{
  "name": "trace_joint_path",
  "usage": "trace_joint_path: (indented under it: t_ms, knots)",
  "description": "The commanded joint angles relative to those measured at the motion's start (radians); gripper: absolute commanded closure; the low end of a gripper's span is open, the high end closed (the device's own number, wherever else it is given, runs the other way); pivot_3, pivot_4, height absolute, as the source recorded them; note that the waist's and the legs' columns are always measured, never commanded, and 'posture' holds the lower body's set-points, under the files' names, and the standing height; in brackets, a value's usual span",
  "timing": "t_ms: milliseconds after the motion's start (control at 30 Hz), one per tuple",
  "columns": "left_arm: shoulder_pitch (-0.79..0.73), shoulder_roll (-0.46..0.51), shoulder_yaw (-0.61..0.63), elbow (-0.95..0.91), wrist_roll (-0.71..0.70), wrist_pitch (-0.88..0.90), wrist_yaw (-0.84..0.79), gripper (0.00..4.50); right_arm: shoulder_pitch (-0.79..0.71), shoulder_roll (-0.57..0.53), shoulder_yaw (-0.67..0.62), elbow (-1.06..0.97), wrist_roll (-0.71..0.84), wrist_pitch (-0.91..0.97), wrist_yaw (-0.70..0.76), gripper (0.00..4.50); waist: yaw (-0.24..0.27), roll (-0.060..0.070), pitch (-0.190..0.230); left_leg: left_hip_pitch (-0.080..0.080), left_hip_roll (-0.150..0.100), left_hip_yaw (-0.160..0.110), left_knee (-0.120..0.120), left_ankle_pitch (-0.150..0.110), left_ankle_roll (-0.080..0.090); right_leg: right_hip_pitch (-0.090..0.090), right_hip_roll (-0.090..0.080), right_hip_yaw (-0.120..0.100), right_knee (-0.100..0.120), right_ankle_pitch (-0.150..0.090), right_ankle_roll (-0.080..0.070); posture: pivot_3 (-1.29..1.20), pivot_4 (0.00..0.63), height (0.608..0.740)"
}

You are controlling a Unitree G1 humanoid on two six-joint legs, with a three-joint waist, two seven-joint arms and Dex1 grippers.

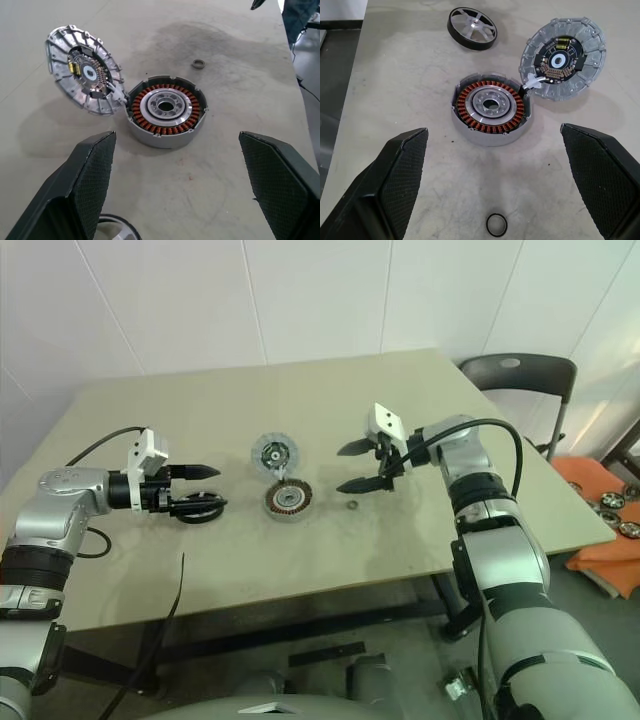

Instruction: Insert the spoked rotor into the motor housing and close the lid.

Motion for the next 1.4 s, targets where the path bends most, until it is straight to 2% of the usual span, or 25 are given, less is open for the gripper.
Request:
trace_joint_path:
  t_ms: [33,300,1400]
  knots:
    - [-0.021,0.022,0.024,-0.014,-0.004,0.005,-0.005,0.32,-0.033,-0.006,-0.009,-0.025,0.016,-0.004,0.005,0.06,0.0,0.0,0.0,0.0,0.0,0.0,0.0,0.0,0.0,0.0,0.0,0.0,0.0,0.0,0.0,0.0,0.0,0.74]
    - [-0.005,0.026,0.022,-0.051,-0.017,0.036,-0.022,0.32,-0.027,-0.006,0.003,-0.028,0.006,-0.001,0.024,0.06,0.0,0.0,0.0,0.0,0.0,0.0,0.0,0.0,0.0,0.0,0.0,0.0,0.0,0.0,0.0,0.0,0.0,0.74]
    - [-0.001,0.033,0.032,-0.063,-0.031,0.049,-0.013,0.32,-0.042,0.008,0.003,-0.007,-0.005,-0.024,-0.046,0.06,-0.001,0.0,0.0,0.0,0.0,0.001,0.0,0.0,0.0,0.0,0.0,0.001,0.001,0.0,0.0,0.0,0.0,0.74]
